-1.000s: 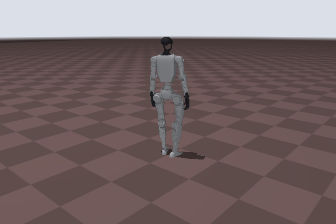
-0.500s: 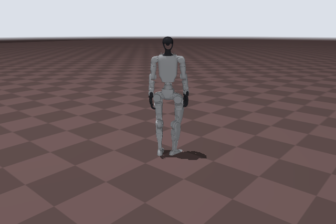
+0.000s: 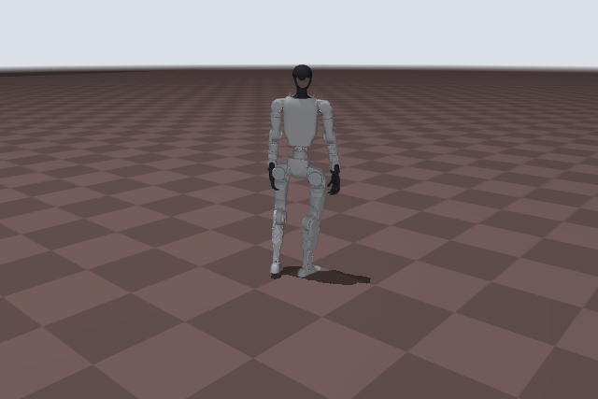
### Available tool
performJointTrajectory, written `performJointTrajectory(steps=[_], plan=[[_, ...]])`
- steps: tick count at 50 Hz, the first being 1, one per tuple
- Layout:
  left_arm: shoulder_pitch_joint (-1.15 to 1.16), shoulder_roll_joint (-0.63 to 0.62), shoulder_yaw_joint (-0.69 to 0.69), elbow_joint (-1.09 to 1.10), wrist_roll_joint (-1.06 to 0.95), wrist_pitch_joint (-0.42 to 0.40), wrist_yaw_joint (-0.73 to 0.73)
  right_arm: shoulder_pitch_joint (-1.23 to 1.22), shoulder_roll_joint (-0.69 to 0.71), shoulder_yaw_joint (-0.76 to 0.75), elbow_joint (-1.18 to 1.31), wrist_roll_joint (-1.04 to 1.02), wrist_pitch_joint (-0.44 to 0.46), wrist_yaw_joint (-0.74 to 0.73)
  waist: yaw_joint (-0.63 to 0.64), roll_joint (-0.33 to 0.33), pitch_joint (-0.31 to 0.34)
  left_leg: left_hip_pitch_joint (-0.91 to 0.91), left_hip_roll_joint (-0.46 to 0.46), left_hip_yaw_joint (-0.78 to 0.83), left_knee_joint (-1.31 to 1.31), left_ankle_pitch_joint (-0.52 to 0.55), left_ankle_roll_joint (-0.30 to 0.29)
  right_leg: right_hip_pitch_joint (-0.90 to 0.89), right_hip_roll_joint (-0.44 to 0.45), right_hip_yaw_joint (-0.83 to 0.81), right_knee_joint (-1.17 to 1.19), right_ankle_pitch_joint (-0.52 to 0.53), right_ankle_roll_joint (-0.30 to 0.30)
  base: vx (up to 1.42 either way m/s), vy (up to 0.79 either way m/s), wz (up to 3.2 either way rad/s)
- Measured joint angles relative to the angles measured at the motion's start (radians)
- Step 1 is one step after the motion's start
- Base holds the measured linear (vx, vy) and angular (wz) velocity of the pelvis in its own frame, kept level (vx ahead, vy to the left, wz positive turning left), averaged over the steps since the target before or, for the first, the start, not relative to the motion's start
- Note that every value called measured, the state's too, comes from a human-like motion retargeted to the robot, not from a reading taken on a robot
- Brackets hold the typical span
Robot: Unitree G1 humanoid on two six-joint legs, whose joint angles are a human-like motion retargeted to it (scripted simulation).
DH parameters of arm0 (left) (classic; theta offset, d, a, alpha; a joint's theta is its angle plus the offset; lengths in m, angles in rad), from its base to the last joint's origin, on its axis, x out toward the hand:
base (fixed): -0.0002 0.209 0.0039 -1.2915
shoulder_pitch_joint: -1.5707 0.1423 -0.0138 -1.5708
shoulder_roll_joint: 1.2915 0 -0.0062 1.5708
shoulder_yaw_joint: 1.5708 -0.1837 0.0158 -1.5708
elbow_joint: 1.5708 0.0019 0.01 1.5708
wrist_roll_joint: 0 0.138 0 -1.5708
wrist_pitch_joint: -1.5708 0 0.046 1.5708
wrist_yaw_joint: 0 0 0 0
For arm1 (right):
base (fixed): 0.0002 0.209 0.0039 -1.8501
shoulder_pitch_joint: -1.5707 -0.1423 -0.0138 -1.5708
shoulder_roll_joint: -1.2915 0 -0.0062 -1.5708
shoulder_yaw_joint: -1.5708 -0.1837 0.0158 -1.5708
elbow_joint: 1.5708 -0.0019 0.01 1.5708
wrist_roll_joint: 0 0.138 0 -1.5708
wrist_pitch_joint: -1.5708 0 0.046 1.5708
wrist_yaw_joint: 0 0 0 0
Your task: Upper body actions
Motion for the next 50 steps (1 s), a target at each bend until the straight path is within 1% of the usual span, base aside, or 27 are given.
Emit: performJointTrajectory(steps=[4, 8, 9, 10, 12, 15, 17, 20, 22, 25, 29, 33, 35, 40, 44, 45, 47, 48, 50], plan=[[0.014, -0.001, 0.016, 0.027, 0.003, -0.005, 0.017, -0.003, -0.010, -0.003, -0.007, -0.003, -0.004, 0.000, 0.026, 0.001, 0.006, -0.004, -0.022, -0.098, -0.021, -0.031, 0.004, -0.017, -0.002, 0.050, 0.001, 0.022, 0.010, 0.03, 0.12, -0.90], [0.037, 0.001, 0.039, 0.063, -0.010, 0.002, 0.017, 0.001, -0.011, -0.001, -0.019, 0.001, -0.012, 0.003, 0.078, 0.007, 0.017, 0.025, -0.074, -0.284, -0.122, 0.000, 0.004, -0.024, 0.013, 0.123, 0.004, 0.042, 0.018, 0.09, 0.17, -1.29], [0.041, 0.003, 0.043, 0.074, -0.015, 0.004, 0.016, 0.002, -0.011, -0.001, -0.021, 0.004, -0.015, 0.006, 0.086, 0.011, 0.019, 0.035, -0.077, -0.289, -0.138, -0.006, 0.004, -0.026, 0.016, 0.138, 0.006, 0.045, 0.021, 0.09, 0.13, -1.06], [0.044, 0.004, 0.045, 0.084, -0.020, 0.006, 0.015, 0.002, -0.012, -0.001, -0.024, 0.008, -0.017, 0.009, 0.090, 0.014, 0.021, 0.046, -0.077, -0.276, -0.148, -0.020, 0.005, -0.028, 0.017, 0.149, 0.010, 0.046, 0.024, 0.11, 0.20, -0.65], [0.046, 0.007, 0.050, 0.100, -0.024, 0.012, 0.016, 0.005, -0.013, 0.001, -0.031, 0.014, -0.019, 0.015, 0.065, 0.025, 0.018, 0.059, -0.058, -0.186, -0.186, -0.011, 0.039, -0.029, 0.018, 0.145, 0.014, 0.044, 0.031, 0.12, 0.27, -0.04], [0.049, 0.008, 0.053, 0.108, -0.021, 0.018, 0.018, 0.012, -0.010, 0.000, -0.042, 0.023, -0.020, 0.013, 0.017, 0.030, 0.015, 0.072, -0.079, -0.206, -0.221, 0.013, 0.060, -0.031, 0.002, 0.130, 0.020, 0.037, 0.041, 0.07, 0.26, 0.12], [0.046, 0.013, 0.043, 0.104, -0.018, 0.018, 0.023, 0.017, -0.006, -0.001, -0.048, 0.037, -0.026, 0.011, 0.020, 0.022, 0.026, 0.074, -0.092, -0.184, -0.229, 0.027, 0.071, -0.035, -0.008, 0.155, 0.030, 0.034, 0.043, 0.09, 0.25, -0.39], [0.038, 0.034, -0.012, 0.093, -0.017, 0.015, 0.017, 0.022, -0.007, 0.003, -0.060, 0.036, -0.036, 0.023, 0.018, 0.019, 0.044, 0.095, -0.100, -0.133, -0.255, 0.046, 0.088, -0.040, -0.024, 0.159, 0.049, 0.031, 0.048, 0.07, 0.17, -0.37], [0.032, 0.050, -0.059, 0.085, 0.006, 0.016, -0.001, 0.023, -0.009, 0.018, -0.073, 0.003, -0.036, 0.021, 0.011, 0.026, 0.044, 0.103, -0.102, -0.102, -0.275, 0.055, 0.101, -0.052, -0.027, 0.159, 0.054, 0.026, 0.039, 0.01, 0.21, -0.77], [0.007, 0.082, -0.122, 0.082, 0.079, 0.020, -0.021, 0.010, -0.012, 0.045, -0.092, -0.054, -0.039, 0.009, 0.009, 0.040, 0.044, 0.102, -0.093, -0.033, -0.294, 0.062, 0.118, -0.082, -0.026, 0.158, 0.063, 0.010, -0.001, -0.10, 0.14, -1.36], [-0.030, 0.111, -0.209, 0.081, 0.149, 0.021, -0.038, -0.003, -0.013, 0.070, -0.128, -0.101, -0.049, 0.026, -0.019, 0.065, 0.039, 0.105, -0.063, 0.082, -0.316, 0.056, 0.130, -0.117, -0.035, 0.076, 0.062, -0.025, -0.062, -0.21, 0.03, -1.62], [-0.059, 0.124, -0.261, 0.074, 0.168, 0.020, -0.052, -0.016, -0.013, 0.081, -0.174, -0.111, -0.062, 0.039, -0.050, 0.082, 0.052, 0.115, -0.037, 0.209, -0.319, 0.026, 0.143, -0.139, -0.039, -0.029, 0.051, -0.077, -0.094, -0.34, -0.05, -2.28], [-0.065, 0.127, -0.267, 0.068, 0.169, 0.019, -0.048, -0.023, -0.015, 0.083, -0.195, -0.098, -0.071, 0.051, -0.069, 0.085, 0.064, 0.127, -0.025, 0.288, -0.317, 0.004, 0.145, -0.145, -0.039, -0.082, 0.048, -0.106, -0.090, -0.43, -0.07, -2.74], [-0.050, 0.121, -0.241, 0.048, 0.168, 0.015, -0.025, -0.055, -0.013, 0.088, -0.239, 0.001, -0.071, 0.101, -0.163, 0.096, 0.075, 0.169, 0.014, 0.566, -0.317, -0.061, 0.123, -0.126, -0.031, -0.316, 0.060, -0.167, -0.082, -0.47, -0.06, -2.88], [-0.032, 0.104, -0.215, 0.029, 0.172, 0.007, -0.016, -0.095, 0.005, 0.104, -0.257, 0.100, -0.076, 0.100, -0.237, 0.107, 0.076, 0.192, 0.030, 0.775, -0.314, -0.109, 0.092, -0.094, -0.013, -0.487, 0.074, -0.191, -0.046, -0.44, 0.00, -3.05], [-0.026, 0.098, -0.210, 0.023, 0.176, 0.005, -0.016, -0.103, 0.011, 0.110, -0.258, 0.116, -0.076, 0.094, -0.245, 0.110, 0.075, 0.195, 0.031, 0.811, -0.312, -0.120, 0.084, -0.080, -0.008, -0.541, 0.074, -0.195, -0.033, -0.32, 0.04, -3.35], [-0.014, 0.086, -0.210, 0.013, 0.183, 0.000, -0.018, -0.112, 0.023, 0.120, -0.254, 0.141, -0.069, 0.082, -0.243, 0.117, 0.068, 0.207, 0.032, 0.895, -0.310, -0.139, 0.061, -0.032, 0.007, -0.701, 0.063, -0.195, -0.011, -0.27, 0.04, -3.45], [-0.008, 0.080, -0.210, 0.008, 0.188, -0.003, -0.018, -0.114, 0.030, 0.122, -0.248, 0.151, -0.064, 0.079, -0.234, 0.120, 0.062, 0.212, 0.030, 0.932, -0.308, -0.147, 0.047, -0.005, 0.019, -0.782, 0.055, -0.192, -0.005, -0.17, 0.07, -3.46], [0.000, 0.067, -0.206, 0.001, 0.200, -0.004, -0.017, -0.116, 0.043, 0.121, -0.231, 0.174, -0.050, 0.078, -0.216, 0.124, 0.047, 0.225, 0.027, 1.008, -0.302, -0.158, 0.017, 0.039, 0.042, -0.887, 0.043, -0.178, -0.005, -0.11, 0.05, -3.18]])
